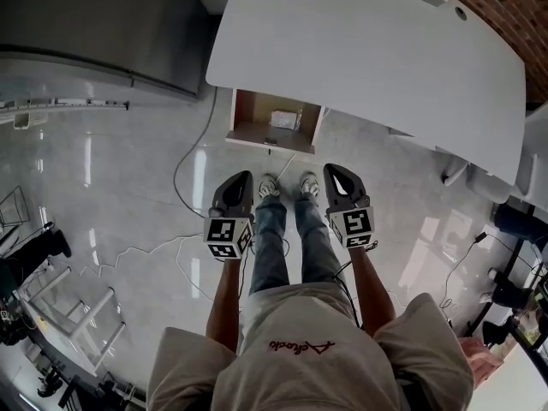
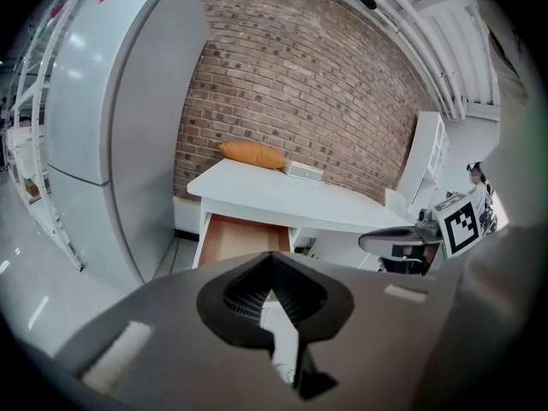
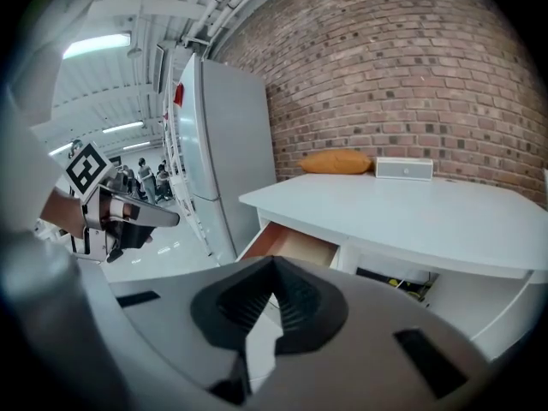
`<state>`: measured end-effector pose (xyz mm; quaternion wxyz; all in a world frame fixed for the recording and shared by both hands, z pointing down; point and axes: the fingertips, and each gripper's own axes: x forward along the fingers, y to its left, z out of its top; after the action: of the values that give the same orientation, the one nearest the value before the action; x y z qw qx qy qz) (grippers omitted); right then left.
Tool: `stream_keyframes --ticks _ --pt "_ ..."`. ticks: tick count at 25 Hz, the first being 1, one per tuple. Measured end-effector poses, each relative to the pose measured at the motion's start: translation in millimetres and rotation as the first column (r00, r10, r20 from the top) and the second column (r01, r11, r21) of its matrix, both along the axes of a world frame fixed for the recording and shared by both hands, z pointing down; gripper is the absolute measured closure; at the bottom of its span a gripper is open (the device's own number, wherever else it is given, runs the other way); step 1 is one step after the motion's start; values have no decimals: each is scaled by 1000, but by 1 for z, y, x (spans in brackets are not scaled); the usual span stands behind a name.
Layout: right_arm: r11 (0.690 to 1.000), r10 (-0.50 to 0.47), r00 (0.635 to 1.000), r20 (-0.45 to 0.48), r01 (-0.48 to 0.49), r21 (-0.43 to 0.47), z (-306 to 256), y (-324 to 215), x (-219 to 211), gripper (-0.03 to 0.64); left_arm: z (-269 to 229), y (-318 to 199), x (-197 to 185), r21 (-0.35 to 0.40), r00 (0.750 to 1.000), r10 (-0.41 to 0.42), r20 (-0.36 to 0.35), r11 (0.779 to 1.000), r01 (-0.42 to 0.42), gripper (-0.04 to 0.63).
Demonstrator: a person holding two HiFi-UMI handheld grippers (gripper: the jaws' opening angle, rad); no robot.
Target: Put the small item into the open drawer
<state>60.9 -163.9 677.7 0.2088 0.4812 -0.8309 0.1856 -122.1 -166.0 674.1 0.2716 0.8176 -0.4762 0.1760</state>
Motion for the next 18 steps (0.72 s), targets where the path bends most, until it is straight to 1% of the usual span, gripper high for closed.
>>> stream_keyframes --ticks 2,4,6,10,18 --pt "1000 1 1000 -5 -1 25 -16 -1 1 604 -17 -4 3 32 1000 8 -2 999 -8 586" --pt "998 2 1000 -7 -2 68 -35 -10 3 604 -36 -17 8 74 1000 16 -3 997 -16 586" --pt "996 3 1000 -11 -2 92 -51 -18 6 604 -54 -28 13 109 1000 18 -6 994 -18 586" --pt "988 16 1000 -14 -14 154 -86 -23 12 604 -87 -36 18 158 1000 20 -13 987 -18 586" --pt "964 26 1000 -4 -24 266 -151 -24 21 605 -154 -46 27 273 999 40 -4 961 -38 586"
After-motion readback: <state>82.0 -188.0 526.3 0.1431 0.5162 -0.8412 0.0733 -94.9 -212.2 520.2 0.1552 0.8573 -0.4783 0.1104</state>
